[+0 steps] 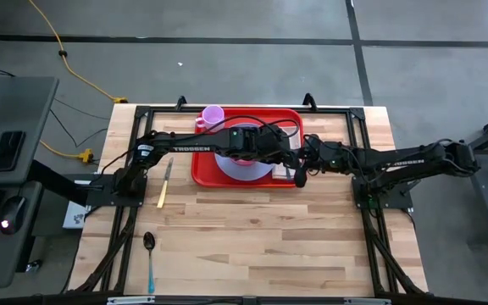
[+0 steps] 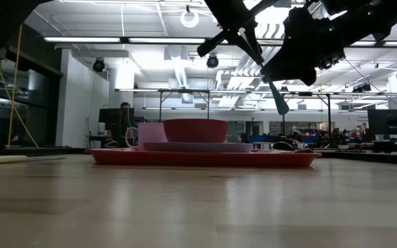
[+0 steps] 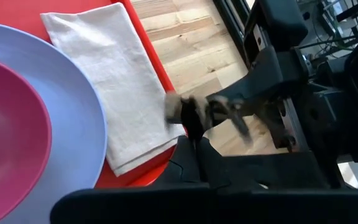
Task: Set up tray
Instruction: Put the blue fork on the brown napkin on the orange serving tray
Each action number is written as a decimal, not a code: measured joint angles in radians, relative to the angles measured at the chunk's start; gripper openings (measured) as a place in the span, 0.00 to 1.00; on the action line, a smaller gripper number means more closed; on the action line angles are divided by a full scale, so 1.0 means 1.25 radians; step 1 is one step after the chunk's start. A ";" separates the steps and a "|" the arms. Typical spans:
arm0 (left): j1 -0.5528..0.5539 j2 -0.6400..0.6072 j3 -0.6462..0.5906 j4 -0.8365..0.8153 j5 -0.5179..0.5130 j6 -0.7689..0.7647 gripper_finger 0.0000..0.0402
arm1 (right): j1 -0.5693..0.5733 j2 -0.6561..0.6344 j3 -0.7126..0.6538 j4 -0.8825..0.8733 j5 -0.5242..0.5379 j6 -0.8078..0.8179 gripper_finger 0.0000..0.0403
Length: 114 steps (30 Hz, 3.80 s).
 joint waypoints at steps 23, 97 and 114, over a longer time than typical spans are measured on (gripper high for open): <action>0.056 0.000 0.000 0.004 0.029 0.051 0.01 | -0.165 0.008 0.000 0.018 -0.037 0.004 0.00; -0.044 -0.404 -0.476 -0.361 -0.364 0.027 0.17 | -0.440 0.306 0.327 -0.477 -0.418 0.164 0.00; -0.044 -0.738 -0.819 -0.127 -0.266 0.107 0.17 | -0.441 0.306 0.384 -0.534 -0.363 0.235 0.00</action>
